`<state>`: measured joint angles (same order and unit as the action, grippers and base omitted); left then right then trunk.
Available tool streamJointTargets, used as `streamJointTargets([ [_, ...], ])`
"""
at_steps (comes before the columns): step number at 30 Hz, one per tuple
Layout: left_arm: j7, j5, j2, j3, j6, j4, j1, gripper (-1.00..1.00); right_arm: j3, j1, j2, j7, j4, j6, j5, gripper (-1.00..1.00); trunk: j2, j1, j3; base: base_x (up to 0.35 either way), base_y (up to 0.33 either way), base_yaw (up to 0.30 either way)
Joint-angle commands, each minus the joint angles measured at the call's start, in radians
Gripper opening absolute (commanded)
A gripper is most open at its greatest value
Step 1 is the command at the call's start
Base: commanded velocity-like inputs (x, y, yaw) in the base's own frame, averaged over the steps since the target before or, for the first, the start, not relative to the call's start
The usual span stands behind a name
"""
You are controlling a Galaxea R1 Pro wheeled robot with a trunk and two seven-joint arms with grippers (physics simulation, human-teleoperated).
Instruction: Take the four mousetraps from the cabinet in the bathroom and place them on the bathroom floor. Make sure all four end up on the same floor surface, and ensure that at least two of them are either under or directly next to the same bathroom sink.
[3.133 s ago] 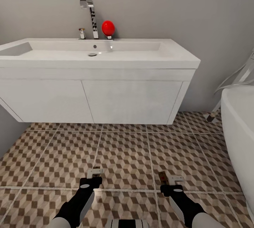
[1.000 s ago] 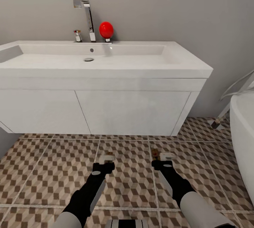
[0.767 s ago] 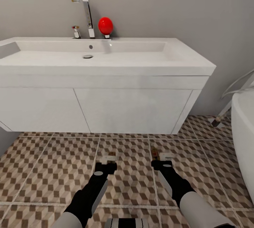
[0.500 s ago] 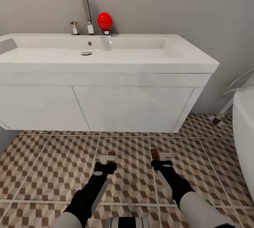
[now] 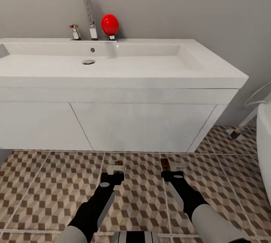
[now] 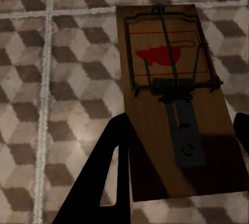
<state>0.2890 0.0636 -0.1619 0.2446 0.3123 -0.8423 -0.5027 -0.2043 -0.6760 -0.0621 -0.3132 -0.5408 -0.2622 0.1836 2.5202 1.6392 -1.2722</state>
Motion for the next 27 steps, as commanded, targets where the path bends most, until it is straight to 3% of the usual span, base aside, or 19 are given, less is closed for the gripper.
streamJointTargets([
  [1,0.010,0.005,0.001,0.004,0.005,-0.001,0.000,-1.00,-0.007,0.000,0.001,-0.009,-0.001,-0.003,0.014,-1.00,0.000,0.000,-0.001,0.320,0.000,0.000],
  [8,0.010,0.005,0.002,-0.013,0.005,0.000,0.000,-1.00,-0.008,0.000,0.001,-0.009,0.003,-0.003,0.016,-1.00,0.000,0.000,-0.001,0.266,0.000,0.000],
  [17,0.006,0.009,0.019,-0.118,0.006,0.017,-0.014,-1.00,-0.009,0.000,0.006,-0.007,0.117,0.036,0.012,-1.00,0.000,0.000,-0.001,0.024,0.000,0.000],
  [27,0.001,0.006,0.020,-0.127,-0.002,0.053,-0.039,-1.00,-0.009,0.000,0.002,-0.006,0.143,0.056,0.007,-1.00,0.000,0.000,-0.001,0.000,0.000,0.000],
])
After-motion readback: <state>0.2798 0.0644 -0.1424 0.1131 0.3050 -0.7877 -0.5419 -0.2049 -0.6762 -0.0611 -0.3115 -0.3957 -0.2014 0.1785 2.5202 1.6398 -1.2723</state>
